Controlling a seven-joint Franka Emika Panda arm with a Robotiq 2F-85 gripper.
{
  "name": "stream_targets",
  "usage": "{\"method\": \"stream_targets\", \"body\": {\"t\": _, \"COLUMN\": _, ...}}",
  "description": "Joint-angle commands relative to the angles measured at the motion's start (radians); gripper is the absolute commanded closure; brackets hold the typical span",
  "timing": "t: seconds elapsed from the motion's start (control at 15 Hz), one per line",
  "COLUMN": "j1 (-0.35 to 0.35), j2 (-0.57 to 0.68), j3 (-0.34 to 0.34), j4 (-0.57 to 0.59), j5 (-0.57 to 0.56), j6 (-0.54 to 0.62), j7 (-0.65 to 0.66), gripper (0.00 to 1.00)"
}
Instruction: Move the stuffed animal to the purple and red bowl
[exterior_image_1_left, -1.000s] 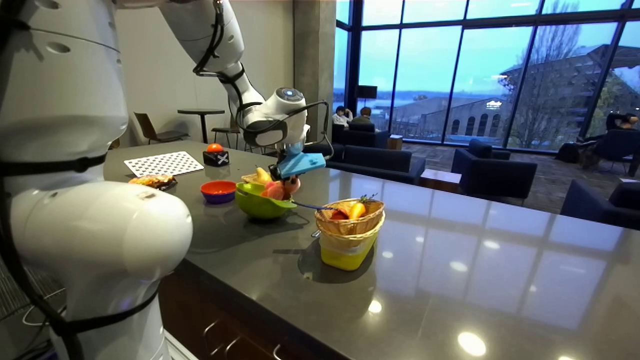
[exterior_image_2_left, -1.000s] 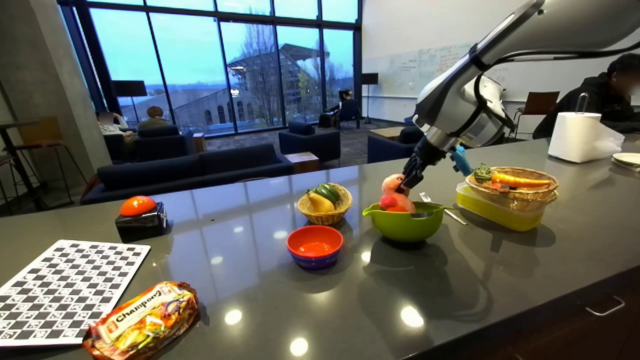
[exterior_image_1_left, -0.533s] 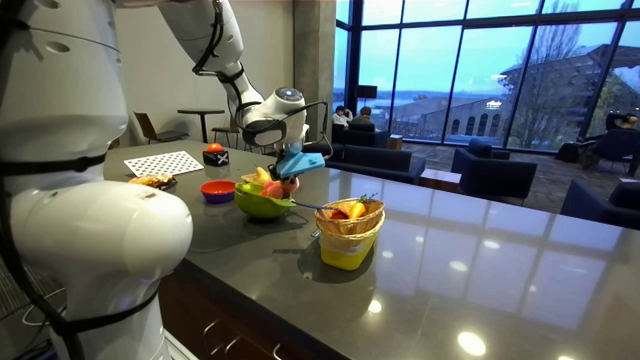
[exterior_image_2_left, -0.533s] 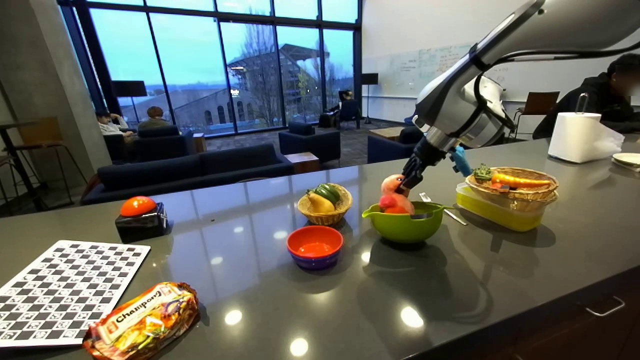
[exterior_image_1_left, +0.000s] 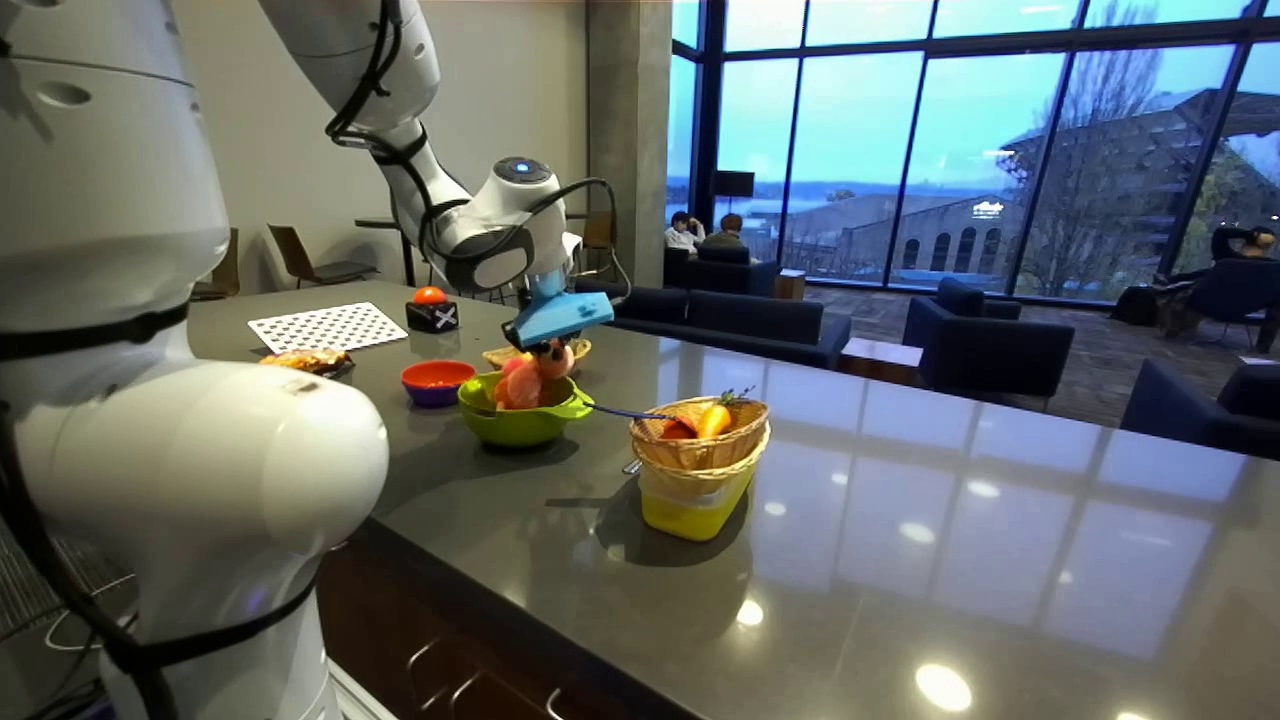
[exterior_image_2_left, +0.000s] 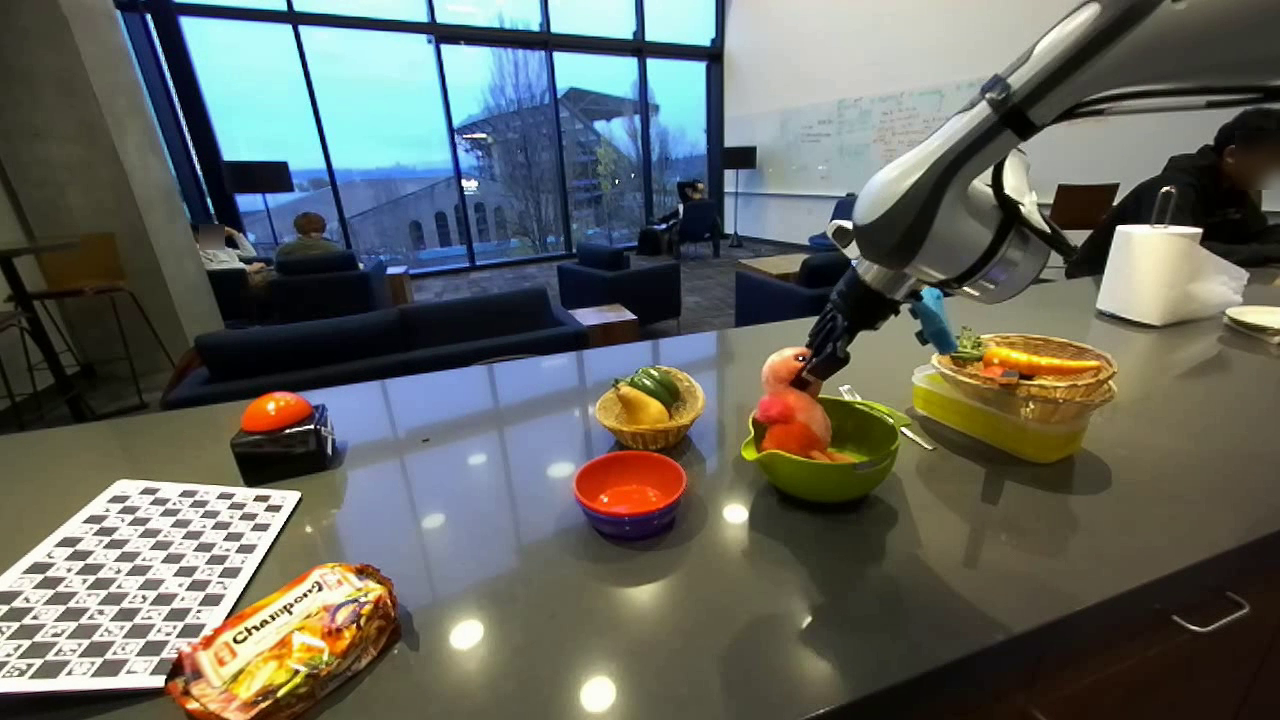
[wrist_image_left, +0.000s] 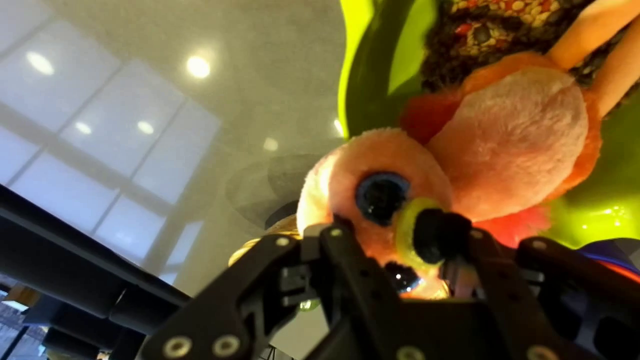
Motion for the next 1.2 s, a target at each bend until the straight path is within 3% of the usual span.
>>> {"method": "stream_targets", "body": {"t": 0.0, "j1": -0.010, "j2": -0.088, "j3": 0.031, "j4": -0.112, "j5": -0.142, "j6": 0.036, "j7": 0.176, "gripper": 0.87}}
{"method": "stream_targets", "body": {"t": 0.33, "j1": -0.064, "j2": -0.168, "j3": 0.085, "j4": -0.186, "j5": -0.361, "j6": 0.043, "j7": 0.401, "gripper": 0.87}}
{"method": "stream_targets", "body": {"t": 0.6, "j1": -0.156, "j2": -0.235, "j3": 0.158, "j4": -0.201, "j5": -0.539, "j6": 0.022, "j7": 0.559, "gripper": 0.87}}
{"method": "stream_targets", "body": {"t": 0.67, "j1": -0.150, "j2": -0.245, "j3": 0.144, "j4": -0.197, "j5": -0.612, "j6": 0.014, "j7": 0.617, "gripper": 0.87}}
{"method": "stream_targets", "body": {"t": 0.8, "j1": -0.179, "j2": -0.269, "j3": 0.180, "j4": -0.188, "j5": -0.648, "j6": -0.017, "j7": 0.647, "gripper": 0.87}}
{"method": "stream_targets", "body": {"t": 0.87, "j1": -0.151, "j2": -0.275, "j3": 0.150, "j4": -0.184, "j5": -0.708, "j6": -0.026, "j7": 0.700, "gripper": 0.87}}
{"method": "stream_targets", "body": {"t": 1.13, "j1": -0.136, "j2": -0.303, "j3": 0.147, "j4": -0.176, "j5": -0.792, "j6": -0.052, "j7": 0.763, "gripper": 0.87}}
